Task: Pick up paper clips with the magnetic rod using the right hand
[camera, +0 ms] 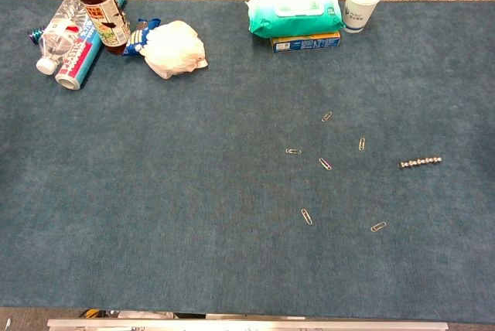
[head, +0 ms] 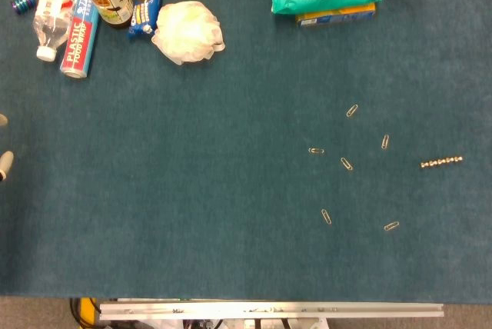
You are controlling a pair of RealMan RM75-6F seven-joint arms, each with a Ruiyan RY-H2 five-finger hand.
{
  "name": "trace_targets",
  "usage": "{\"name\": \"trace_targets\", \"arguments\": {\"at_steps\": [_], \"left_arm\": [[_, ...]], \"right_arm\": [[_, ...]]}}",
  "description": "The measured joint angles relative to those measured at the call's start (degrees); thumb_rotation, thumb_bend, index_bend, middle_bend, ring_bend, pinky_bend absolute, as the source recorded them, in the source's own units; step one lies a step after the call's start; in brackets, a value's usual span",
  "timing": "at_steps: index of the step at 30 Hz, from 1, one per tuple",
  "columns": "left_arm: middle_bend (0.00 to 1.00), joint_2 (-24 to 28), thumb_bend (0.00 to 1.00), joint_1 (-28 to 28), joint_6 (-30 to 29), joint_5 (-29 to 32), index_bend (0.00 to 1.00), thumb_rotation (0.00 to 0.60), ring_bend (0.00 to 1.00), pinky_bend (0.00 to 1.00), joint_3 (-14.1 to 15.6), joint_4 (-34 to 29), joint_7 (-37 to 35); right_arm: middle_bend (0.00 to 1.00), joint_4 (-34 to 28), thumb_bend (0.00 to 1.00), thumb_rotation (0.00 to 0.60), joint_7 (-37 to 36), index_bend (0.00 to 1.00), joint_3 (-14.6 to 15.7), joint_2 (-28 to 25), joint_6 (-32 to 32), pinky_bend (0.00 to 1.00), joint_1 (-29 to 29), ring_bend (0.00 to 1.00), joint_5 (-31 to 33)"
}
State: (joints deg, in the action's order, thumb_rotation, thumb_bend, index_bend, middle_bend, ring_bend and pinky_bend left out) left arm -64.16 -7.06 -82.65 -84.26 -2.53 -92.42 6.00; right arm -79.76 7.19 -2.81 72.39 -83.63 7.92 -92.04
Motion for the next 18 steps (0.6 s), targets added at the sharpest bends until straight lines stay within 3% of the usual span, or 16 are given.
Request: {"name": "trace_targets", "arguments": {"at_steps": [9, 18], "left_arm": [[0.33, 0.02, 0.26, 0.04, -0.01, 0.34, 0.37, 0.6, 0.29, 0.54, -0.12, -0.08, -0.21], [0.33, -0.01, 0.26, 0.07, -0.17, 0.1, 0.37, 0.6, 0.29, 0.54, -0.02, -0.03, -0.14]], "right_arm": [[0.24, 4.8, 0.13, 0.6, 0.76, 0.42, 0.05, 3.82, 3.39, 0.27, 1.84, 0.14, 1.27], [0.22, 6.58, 0.26, 0.6, -1.04, 0.42, 1.14, 5.35, 8.3, 0.27, 3.7, 0.12, 2.44]]}}
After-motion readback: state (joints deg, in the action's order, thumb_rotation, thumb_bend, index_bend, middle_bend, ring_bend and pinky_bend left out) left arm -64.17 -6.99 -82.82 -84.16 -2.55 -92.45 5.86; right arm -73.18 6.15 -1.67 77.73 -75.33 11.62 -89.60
